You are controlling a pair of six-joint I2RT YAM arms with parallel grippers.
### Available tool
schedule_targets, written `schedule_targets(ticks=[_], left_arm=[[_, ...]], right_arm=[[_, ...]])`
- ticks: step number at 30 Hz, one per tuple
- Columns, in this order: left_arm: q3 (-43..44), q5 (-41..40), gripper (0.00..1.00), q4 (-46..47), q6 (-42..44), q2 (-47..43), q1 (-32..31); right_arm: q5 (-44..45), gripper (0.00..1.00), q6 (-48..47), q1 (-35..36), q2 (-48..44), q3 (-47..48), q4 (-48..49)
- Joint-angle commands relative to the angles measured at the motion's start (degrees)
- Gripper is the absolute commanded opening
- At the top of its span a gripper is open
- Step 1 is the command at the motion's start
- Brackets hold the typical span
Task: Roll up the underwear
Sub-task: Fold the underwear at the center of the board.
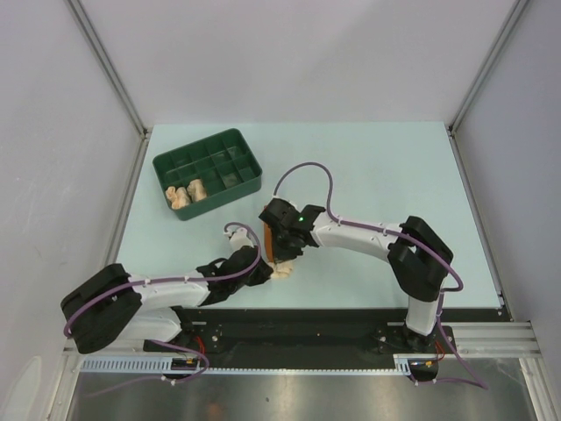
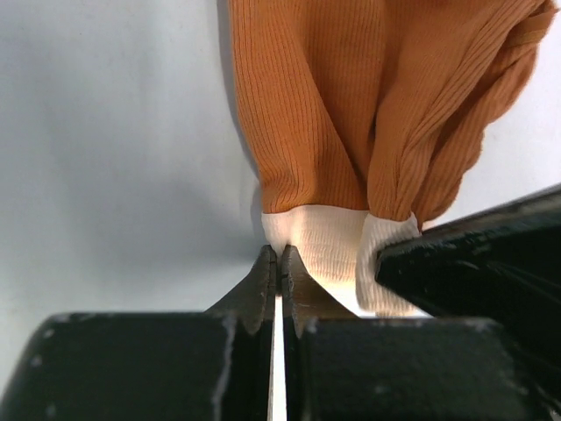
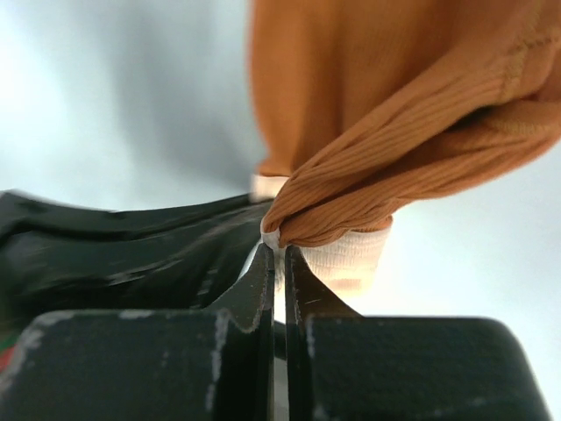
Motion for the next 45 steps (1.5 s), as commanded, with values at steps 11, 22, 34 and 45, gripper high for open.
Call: schedule_targets(ticks=[11, 22, 34, 45], left_arm=[[-1.6, -3.0, 0.0, -8.6, 0.7, -4.0, 0.0], [-4.3, -3.5, 0.18, -11.0, -1.0, -12.1, 0.0], [-7.8, -4.3, 0.34, -12.0, -1.4, -23.6, 0.1], [-8.5, -5.3, 0.33, -16.7, -2.1, -31.1, 0.1]], right_arm=[[0.4, 0.0, -1.6, 2.6, 8.5, 8.4, -2.7], [-1.6, 0.0, -1.8, 2.6, 11.2, 7.3, -0.3], [-5.3, 0.47, -1.7, 2.1, 9.3, 6.6, 1.9], [-10.0, 0.53, -0.9, -0.3, 5.1, 6.4, 4.9]])
